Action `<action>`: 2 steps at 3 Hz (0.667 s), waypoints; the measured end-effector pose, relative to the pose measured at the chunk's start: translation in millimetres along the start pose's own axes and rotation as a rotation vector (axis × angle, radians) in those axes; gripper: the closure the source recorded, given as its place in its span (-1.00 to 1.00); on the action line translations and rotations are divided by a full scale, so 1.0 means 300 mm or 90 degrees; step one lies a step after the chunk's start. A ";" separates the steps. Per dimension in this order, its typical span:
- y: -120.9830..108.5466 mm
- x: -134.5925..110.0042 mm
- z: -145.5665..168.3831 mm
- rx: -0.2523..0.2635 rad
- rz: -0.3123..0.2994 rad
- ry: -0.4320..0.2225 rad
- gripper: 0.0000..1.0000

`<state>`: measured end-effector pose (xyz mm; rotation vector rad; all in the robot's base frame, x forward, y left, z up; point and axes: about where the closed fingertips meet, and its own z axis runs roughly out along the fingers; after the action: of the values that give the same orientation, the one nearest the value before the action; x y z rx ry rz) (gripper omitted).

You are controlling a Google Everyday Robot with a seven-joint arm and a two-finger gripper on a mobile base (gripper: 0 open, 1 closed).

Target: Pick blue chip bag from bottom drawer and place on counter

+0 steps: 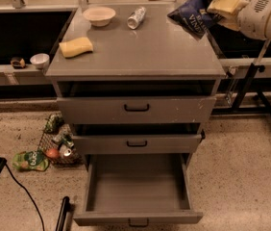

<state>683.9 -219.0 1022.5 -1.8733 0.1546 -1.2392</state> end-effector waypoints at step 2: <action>-0.010 0.010 0.102 0.027 -0.019 -0.024 1.00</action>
Offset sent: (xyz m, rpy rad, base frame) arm 0.0793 0.0526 0.0008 -0.0465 -0.0568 0.1891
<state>708.7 -200.7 1022.5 -1.8660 0.0799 -1.2175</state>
